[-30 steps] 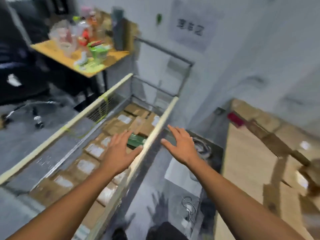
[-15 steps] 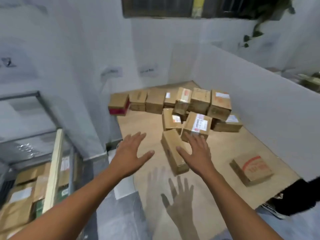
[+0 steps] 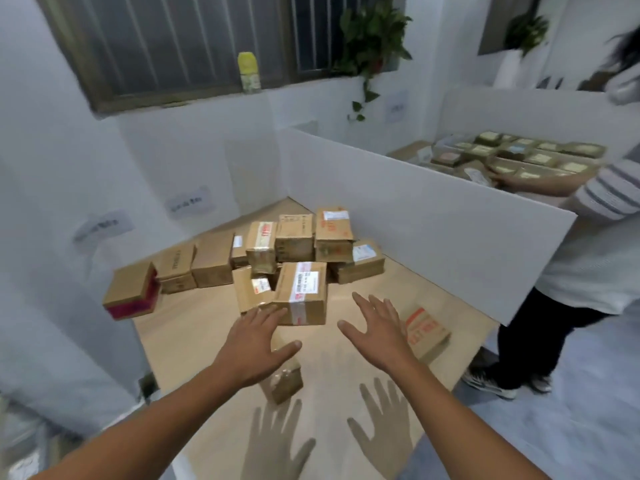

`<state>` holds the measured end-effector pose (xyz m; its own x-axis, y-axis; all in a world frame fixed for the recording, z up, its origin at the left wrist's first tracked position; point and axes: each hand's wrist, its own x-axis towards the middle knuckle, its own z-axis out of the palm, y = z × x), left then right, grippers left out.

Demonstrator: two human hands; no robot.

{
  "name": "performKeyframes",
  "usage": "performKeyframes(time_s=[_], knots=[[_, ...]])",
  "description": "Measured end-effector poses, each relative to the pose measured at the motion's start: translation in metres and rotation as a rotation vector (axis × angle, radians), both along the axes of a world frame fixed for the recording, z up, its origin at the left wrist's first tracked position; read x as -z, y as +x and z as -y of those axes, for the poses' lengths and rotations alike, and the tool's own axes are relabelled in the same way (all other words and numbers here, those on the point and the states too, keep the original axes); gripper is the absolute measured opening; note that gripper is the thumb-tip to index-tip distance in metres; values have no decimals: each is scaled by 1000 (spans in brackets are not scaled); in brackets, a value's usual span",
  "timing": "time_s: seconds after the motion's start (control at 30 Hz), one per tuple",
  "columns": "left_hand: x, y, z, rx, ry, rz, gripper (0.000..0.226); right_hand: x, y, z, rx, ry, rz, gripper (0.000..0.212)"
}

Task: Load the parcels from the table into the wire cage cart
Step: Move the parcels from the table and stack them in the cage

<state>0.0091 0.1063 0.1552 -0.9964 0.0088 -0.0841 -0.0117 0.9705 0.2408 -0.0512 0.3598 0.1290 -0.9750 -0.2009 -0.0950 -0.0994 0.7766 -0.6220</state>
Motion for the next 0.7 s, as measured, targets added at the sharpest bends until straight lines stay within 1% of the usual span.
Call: performKeyframes(time_s=[0.1,0.27,0.3,0.4,0.43,0.5,0.57,0.63,0.7], knots=[[9,-21,-10,106,-40,-10,84,12,-12,-27,86,-10,5,75],[34,-53,-38,217,-9,-6,86,49,-16,-78,258,-18,48,78],[41,-57,-47,233,-16,5,85,57,-18,-88,275,-10,69,81],[63,-60,-72,247,-49,88,86,86,-33,-119,305,19,100,101],[69,-61,-79,243,-64,132,86,98,-40,-128,313,25,109,101],[78,-66,-92,245,-123,206,86,122,-59,-144,310,10,137,87],[82,-80,-107,226,-167,248,84,143,-82,-158,283,-4,151,80],[90,-98,-126,156,-134,282,84,159,-109,-172,247,-6,176,79],[101,-113,-147,27,-45,295,85,175,-134,-184,190,-7,199,79]])
